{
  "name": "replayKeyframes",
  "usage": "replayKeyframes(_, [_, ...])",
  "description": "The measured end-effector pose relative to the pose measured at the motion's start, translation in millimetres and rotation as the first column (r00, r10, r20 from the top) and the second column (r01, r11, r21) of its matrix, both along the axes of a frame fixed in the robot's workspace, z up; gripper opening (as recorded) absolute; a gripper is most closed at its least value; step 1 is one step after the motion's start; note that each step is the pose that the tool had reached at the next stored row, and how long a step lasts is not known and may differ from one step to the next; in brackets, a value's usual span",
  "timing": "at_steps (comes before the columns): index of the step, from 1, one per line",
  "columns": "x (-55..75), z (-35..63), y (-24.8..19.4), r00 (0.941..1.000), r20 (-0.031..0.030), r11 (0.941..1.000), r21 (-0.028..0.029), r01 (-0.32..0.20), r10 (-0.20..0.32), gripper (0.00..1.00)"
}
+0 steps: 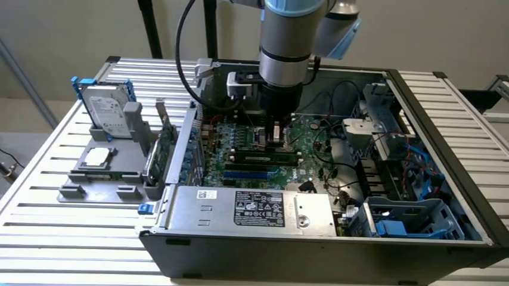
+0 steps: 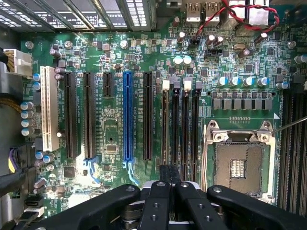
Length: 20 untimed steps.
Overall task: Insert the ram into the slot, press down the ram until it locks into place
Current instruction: 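Press down the ram until it locks into place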
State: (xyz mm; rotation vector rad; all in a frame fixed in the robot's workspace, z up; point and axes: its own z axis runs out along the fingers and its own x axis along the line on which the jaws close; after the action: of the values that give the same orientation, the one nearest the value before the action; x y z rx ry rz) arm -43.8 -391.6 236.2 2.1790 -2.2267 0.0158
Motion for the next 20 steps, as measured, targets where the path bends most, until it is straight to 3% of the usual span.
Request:
replayKeyframes(12, [-0.8,-11.4,0.2,1.0000,-0.0004,1.0000,-0.0008,0.000,0.000,0.11])
replayKeyframes(14, [-0.8,-5.6,0.5,1.0000,0.0002,1.0000,0.0013,0.000,0.000,0.11])
replayKeyframes(20, [-0.7,19.4,-0.2,1.0000,-0.0002,1.0000,0.0001,0.000,0.000,0.11])
